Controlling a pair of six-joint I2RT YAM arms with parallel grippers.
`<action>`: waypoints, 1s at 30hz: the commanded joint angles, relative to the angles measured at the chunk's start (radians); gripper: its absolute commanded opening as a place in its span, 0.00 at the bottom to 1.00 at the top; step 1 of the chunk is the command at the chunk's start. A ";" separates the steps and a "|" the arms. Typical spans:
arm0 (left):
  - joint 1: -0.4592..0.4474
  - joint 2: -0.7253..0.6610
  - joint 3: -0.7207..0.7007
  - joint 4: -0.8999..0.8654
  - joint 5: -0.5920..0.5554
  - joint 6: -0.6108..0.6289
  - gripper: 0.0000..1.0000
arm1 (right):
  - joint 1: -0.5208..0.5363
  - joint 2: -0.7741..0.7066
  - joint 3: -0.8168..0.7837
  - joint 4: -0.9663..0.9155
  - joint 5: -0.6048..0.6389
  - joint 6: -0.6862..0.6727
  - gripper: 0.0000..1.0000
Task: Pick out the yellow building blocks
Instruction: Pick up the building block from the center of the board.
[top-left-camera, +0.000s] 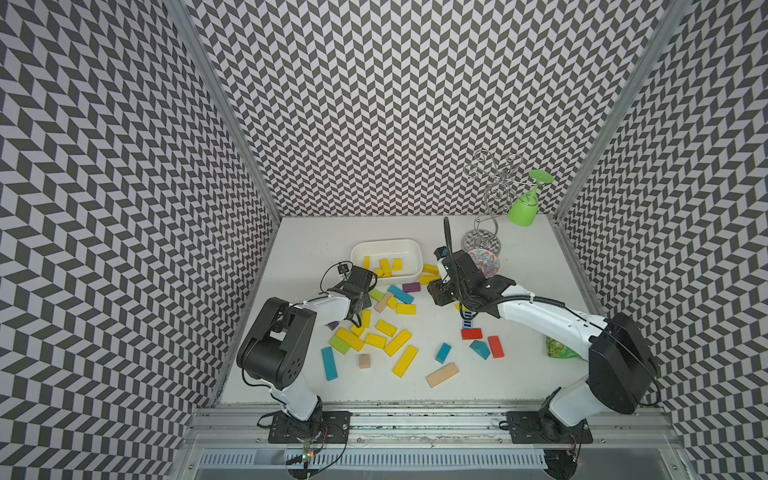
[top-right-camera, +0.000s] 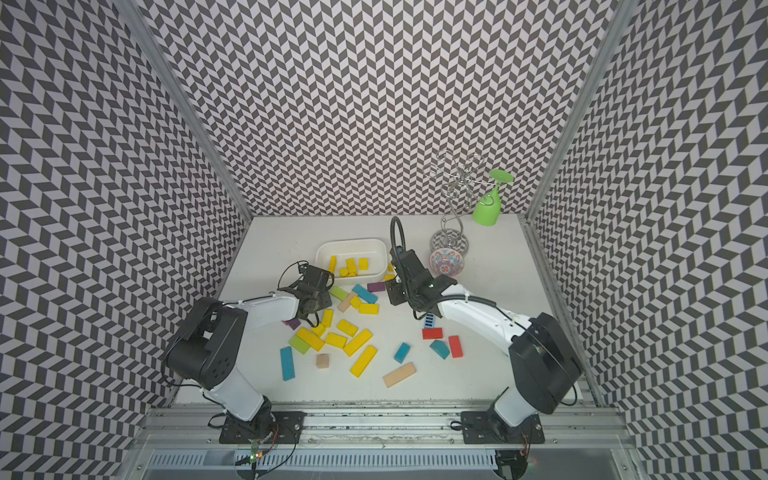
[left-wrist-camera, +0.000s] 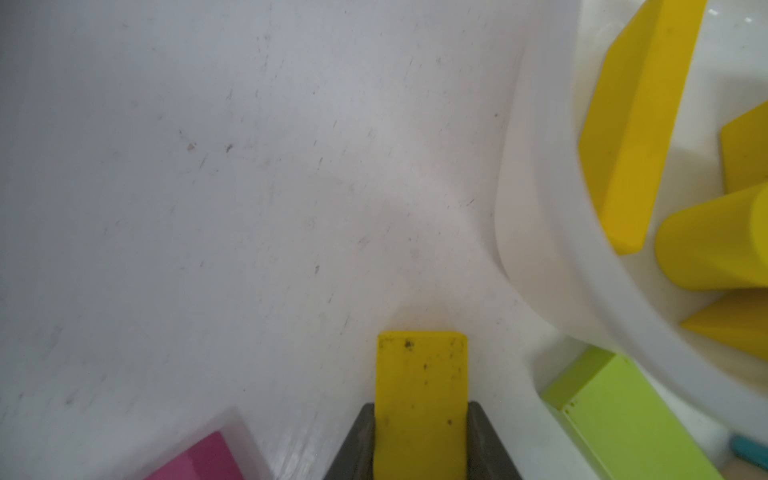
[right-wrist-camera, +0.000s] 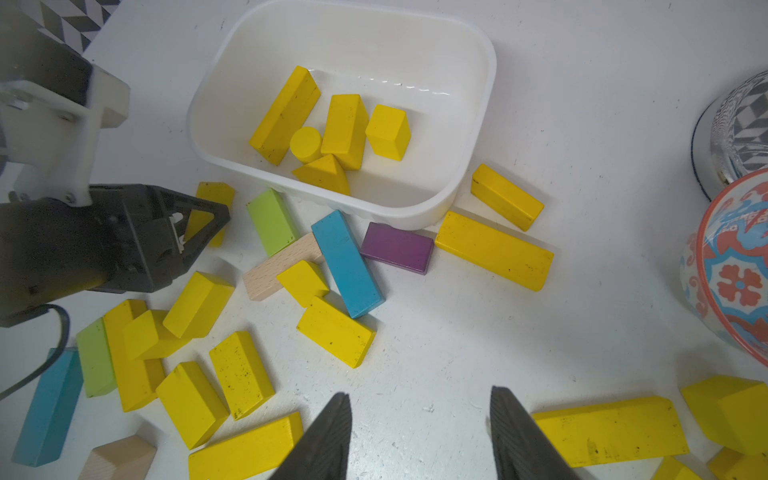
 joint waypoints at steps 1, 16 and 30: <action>0.001 -0.065 -0.023 -0.076 -0.026 0.007 0.18 | 0.005 -0.022 0.002 0.036 0.005 0.014 0.55; -0.028 -0.418 0.034 -0.173 -0.018 0.073 0.13 | 0.004 -0.027 -0.041 0.063 -0.036 0.046 0.55; -0.036 -0.094 0.291 -0.031 0.122 0.212 0.11 | 0.002 -0.035 -0.045 0.058 -0.013 0.074 0.55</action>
